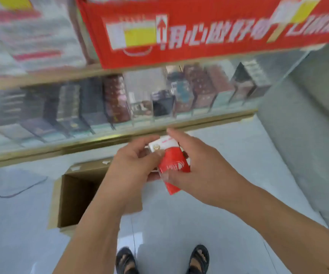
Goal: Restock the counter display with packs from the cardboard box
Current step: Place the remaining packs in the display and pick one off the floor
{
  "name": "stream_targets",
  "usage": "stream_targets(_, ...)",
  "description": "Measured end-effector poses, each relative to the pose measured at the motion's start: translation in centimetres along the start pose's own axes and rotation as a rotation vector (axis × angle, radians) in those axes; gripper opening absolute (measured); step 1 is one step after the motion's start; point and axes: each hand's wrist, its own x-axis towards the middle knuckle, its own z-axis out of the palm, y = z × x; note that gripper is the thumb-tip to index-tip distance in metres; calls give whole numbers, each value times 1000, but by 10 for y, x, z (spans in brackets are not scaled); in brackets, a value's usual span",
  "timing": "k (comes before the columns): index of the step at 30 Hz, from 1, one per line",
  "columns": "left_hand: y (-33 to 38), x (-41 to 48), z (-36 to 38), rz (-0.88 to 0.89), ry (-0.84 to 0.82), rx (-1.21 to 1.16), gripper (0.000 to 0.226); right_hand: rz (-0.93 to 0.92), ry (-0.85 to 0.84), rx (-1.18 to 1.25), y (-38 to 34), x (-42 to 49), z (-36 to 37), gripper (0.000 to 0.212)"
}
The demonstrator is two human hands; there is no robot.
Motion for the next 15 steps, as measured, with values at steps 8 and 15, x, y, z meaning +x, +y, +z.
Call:
stream_targets(8, 138, -111, -78, 129, 6, -17, 31, -36, -84, 420, -164, -23, -14, 76)
stream_targets(15, 185, -153, -149, 220, -86, 53, 49, -32, 160, 556, -260, -8, -4, 39)
